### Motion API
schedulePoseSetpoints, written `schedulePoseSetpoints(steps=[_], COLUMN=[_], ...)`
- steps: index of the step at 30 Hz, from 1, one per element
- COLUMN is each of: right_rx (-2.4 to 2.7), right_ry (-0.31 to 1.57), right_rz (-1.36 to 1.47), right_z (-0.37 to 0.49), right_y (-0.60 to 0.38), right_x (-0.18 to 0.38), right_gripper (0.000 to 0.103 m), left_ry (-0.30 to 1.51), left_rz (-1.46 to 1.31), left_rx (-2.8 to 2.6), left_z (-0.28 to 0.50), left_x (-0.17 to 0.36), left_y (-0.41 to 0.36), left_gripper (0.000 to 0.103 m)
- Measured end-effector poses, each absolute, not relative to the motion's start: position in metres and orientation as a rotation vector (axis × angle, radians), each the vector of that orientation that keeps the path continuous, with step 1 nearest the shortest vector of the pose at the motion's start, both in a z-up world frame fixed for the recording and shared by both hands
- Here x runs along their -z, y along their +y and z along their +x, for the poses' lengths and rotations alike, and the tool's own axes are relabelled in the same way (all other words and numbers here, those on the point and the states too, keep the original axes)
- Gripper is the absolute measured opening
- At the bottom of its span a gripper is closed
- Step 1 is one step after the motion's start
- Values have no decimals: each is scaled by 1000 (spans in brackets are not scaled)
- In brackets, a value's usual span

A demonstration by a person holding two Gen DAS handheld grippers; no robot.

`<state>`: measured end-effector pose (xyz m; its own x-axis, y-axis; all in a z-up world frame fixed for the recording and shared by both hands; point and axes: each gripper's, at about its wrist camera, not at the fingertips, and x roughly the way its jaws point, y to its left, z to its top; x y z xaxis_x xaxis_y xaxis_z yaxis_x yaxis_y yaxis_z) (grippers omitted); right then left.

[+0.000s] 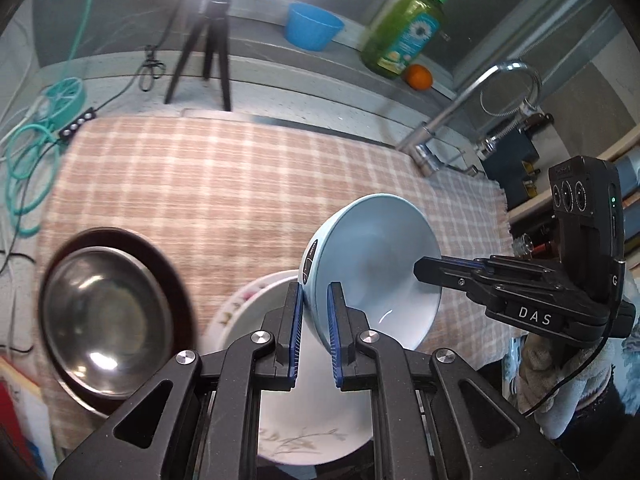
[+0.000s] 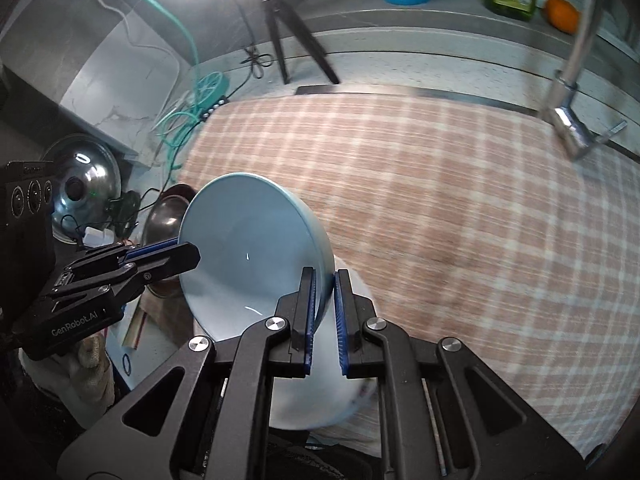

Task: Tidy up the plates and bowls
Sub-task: 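Close the right tool on the small white bowl rim and lift it, then lower the small white bowl into the nested steel bowls with the right tool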

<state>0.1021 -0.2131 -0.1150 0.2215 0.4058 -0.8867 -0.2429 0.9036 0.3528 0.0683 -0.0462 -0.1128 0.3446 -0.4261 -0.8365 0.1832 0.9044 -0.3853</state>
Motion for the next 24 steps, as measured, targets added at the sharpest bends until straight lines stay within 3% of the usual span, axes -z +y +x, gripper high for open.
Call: schedulePoseSetpoints(steps=[24], right_rx=[-569], right_ry=[1355], right_rz=[106], right_z=[116], right_y=[-55], right_x=[135], right_gripper=[10], left_ry=[1181], left_rz=[-289], left_rx=[252], left_z=[65], left_x=[119], left_y=[104], left_gripper=[10])
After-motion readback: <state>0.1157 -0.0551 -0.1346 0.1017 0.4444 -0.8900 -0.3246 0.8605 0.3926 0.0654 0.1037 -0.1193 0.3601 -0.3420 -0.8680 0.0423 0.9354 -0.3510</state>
